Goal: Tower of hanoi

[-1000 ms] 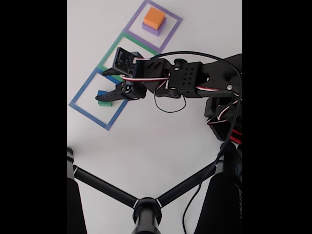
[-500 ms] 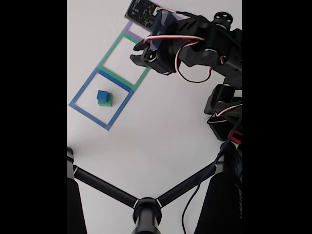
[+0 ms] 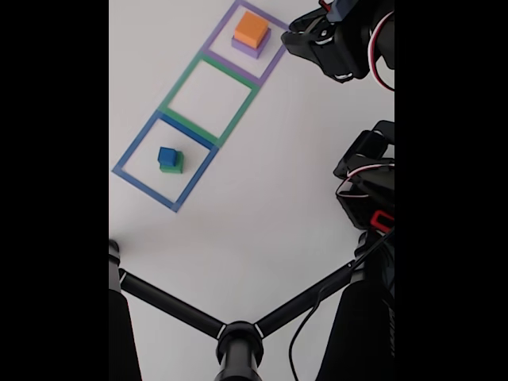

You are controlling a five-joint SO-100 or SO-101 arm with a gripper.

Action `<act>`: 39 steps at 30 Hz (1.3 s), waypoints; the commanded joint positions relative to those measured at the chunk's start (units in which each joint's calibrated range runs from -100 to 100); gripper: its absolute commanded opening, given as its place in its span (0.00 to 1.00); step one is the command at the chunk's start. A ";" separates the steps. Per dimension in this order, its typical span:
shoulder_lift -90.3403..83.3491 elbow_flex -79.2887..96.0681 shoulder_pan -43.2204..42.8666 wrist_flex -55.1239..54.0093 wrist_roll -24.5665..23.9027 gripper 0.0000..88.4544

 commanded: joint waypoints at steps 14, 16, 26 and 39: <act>-2.56 14.54 12.29 -11.00 0.39 0.15; -3.13 20.72 13.54 -17.15 0.39 0.20; -2.64 47.26 16.70 -48.40 0.39 0.31; 5.35 68.17 19.10 -83.55 0.39 0.49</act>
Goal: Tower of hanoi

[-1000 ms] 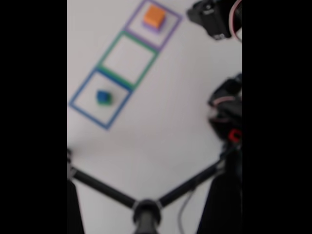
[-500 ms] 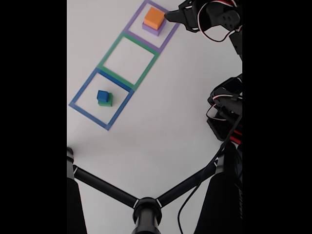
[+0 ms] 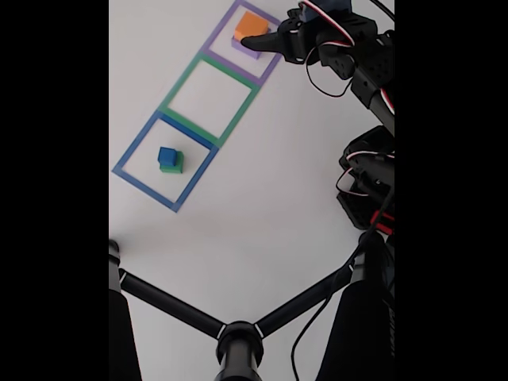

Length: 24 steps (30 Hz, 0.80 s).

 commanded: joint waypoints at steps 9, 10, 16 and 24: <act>10.73 3.41 2.57 -22.90 0.00 0.57; 11.94 3.32 2.76 -24.36 0.00 0.57; 20.18 2.50 3.91 -33.43 0.00 0.57; 30.83 3.05 3.33 -46.71 0.00 0.55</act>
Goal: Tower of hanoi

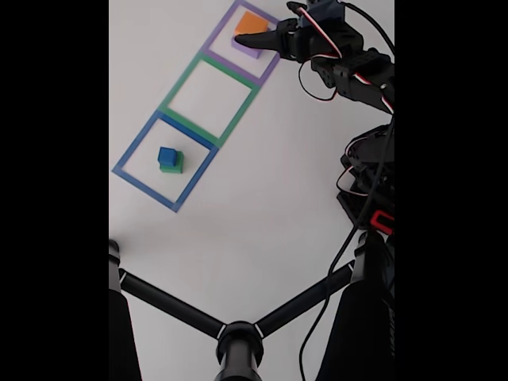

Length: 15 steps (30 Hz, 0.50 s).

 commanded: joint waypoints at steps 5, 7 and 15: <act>8.86 -1.41 -1.42 -13.71 0.00 0.55; 10.71 -1.68 -1.61 -15.57 0.00 0.55; 17.33 -3.31 -2.86 -21.08 0.00 0.54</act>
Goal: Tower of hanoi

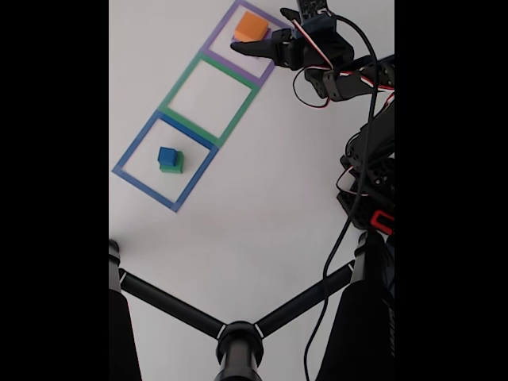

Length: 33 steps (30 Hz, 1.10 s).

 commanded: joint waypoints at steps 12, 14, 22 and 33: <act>6.52 -6.52 -1.62 -5.53 0.00 0.53; 7.41 -7.16 -2.00 -6.09 0.00 0.53; 9.02 -8.25 -3.25 -6.18 0.00 0.50; 10.07 -7.70 -3.63 -7.23 0.00 0.46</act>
